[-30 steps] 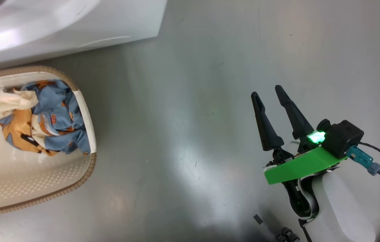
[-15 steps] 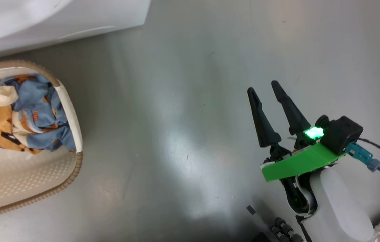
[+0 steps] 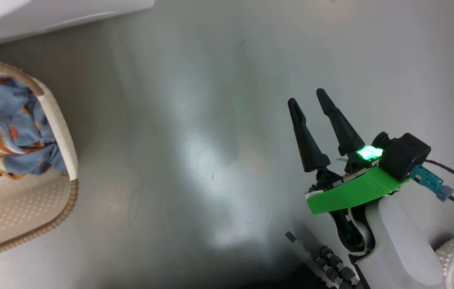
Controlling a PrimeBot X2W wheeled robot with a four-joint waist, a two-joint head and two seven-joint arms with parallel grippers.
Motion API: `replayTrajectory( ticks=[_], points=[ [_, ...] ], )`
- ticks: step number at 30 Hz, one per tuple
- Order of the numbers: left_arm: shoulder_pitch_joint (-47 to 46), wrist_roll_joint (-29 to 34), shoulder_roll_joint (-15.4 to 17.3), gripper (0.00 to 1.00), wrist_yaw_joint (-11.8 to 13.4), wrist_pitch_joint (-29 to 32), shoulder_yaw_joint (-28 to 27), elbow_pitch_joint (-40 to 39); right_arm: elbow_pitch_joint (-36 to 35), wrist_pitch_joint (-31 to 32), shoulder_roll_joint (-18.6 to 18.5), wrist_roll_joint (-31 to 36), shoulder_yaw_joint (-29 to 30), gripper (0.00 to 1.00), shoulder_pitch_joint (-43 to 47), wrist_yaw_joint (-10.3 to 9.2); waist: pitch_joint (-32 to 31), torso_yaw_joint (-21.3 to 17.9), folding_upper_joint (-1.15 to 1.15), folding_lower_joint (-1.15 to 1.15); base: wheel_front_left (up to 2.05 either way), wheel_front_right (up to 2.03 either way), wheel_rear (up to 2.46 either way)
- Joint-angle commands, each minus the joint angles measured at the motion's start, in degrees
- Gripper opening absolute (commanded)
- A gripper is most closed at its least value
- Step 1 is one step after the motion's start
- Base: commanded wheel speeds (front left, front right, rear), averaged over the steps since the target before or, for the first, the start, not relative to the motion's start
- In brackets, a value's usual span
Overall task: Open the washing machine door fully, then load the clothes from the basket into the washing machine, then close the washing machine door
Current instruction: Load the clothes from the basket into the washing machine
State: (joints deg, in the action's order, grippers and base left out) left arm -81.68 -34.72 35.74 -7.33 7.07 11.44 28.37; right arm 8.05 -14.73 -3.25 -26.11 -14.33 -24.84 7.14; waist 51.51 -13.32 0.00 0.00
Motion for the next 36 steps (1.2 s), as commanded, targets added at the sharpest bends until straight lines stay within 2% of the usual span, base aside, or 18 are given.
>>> replayTrajectory(
  ticks=[1, 11, 21, 22, 23, 36],
  points=[
    [-1.3, -0.7, 4.2, 0.0, -0.2, -0.1, -0.5, -0.6, -1.2, -0.3, 0.4, -1.0, -1.6, 1.0, 1.4, 0.35, 1.0, -0.8, 0.0, 0.0, 0.0, 0.0, 0.0],
    [-10.1, -4.7, 7.3, 0.0, -0.2, -7.1, 6.0, 0.2, -1.7, -0.3, 0.4, -2.1, -3.3, 1.0, 0.8, 0.35, 2.9, -2.8, 0.0, 0.0, 0.0, 0.0, 0.0],
    [-12.0, -7.8, 8.1, 0.0, -0.2, -7.7, 10.9, 5.5, -1.2, -0.3, 0.4, -1.9, -2.8, 1.0, 0.4, 0.35, 2.7, -2.0, 0.0, 0.0, 0.0, 0.0, 0.0],
    [-11.8, -7.9, 8.3, 0.46, -0.2, -8.4, 11.1, 6.0, -1.2, -0.3, 0.4, -1.9, -2.7, 1.0, 0.3, 0.35, 2.5, -1.9, 0.0, 0.0, 0.0, 0.0, 0.0],
    [-11.4, -8.1, 8.3, 1.0, -0.2, -8.7, 11.3, 6.8, -1.1, -0.3, 0.4, -1.8, -2.5, 1.0, 0.3, 0.35, 2.1, -1.7, 0.0, 0.0, 0.0, 0.0, 0.0],
    [-2.4, -9.4, 5.4, 1.0, 0.4, -16.5, 12.1, 9.7, 0.3, -0.3, 0.4, 0.6, 0.7, 1.0, 1.1, 0.35, -4.1, 2.0, 0.0, 0.0, 0.0, 0.0, 0.0]
  ],
)
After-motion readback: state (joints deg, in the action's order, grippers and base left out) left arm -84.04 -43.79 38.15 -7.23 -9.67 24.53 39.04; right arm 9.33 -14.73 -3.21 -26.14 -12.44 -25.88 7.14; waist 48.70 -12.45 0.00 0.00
